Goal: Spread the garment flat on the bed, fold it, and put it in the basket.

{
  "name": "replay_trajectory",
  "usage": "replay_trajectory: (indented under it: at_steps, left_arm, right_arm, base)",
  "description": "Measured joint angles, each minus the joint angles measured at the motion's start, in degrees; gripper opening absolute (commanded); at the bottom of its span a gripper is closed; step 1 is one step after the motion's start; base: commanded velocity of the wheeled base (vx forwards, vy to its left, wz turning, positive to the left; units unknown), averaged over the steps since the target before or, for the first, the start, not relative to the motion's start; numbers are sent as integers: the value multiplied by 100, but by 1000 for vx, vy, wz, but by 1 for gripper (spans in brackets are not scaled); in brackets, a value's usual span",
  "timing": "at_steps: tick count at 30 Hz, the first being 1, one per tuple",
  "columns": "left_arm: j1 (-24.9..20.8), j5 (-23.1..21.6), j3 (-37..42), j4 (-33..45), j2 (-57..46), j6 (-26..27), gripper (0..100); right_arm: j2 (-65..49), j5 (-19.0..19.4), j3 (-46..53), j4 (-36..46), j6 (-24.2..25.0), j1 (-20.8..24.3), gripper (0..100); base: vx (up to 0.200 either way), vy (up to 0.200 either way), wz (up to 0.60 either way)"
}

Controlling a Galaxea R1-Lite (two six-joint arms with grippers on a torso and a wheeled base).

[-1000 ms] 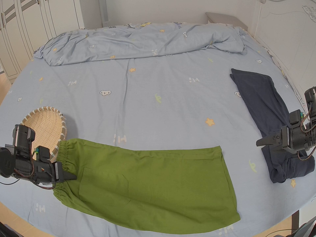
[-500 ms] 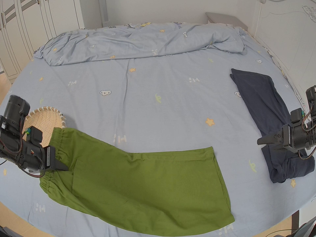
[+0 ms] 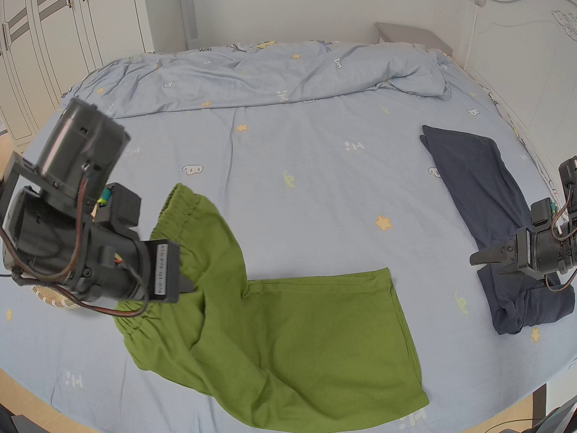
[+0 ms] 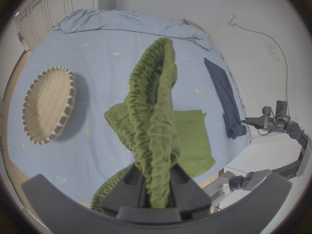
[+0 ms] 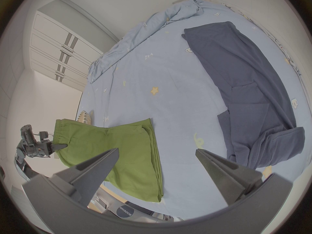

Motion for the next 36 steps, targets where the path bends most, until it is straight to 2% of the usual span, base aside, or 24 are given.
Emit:
replay_trajectory:
  at_steps: [8,16,31,32,36]
  left_arm:
    - [-863,150,-731,33,564,-901,0]
    - [-1409,257,-1342,28,1198,-1556,0]
    - [-1852,341,-1974,6,1835,-1738,0]
    - [-1886,372,-2015,6,1885,-1741,100]
    - [-1976,497,-2181,4,2092,-1747,100]
  right_arm:
    - [11,-9,11,-2,0,-11,100]
    - [21,-12,20,-15,0,-15,100]
    - [48,-17,55,-38,0,-6,100]
    - [50,-17,59,-38,0,-6,100]
    - [52,-17,61,-38,0,-11,100]
  base:
    - [0,0,0]
    - [0,0,0]
    - [0,0,0]
    - [0,0,0]
    - [0,0,0]
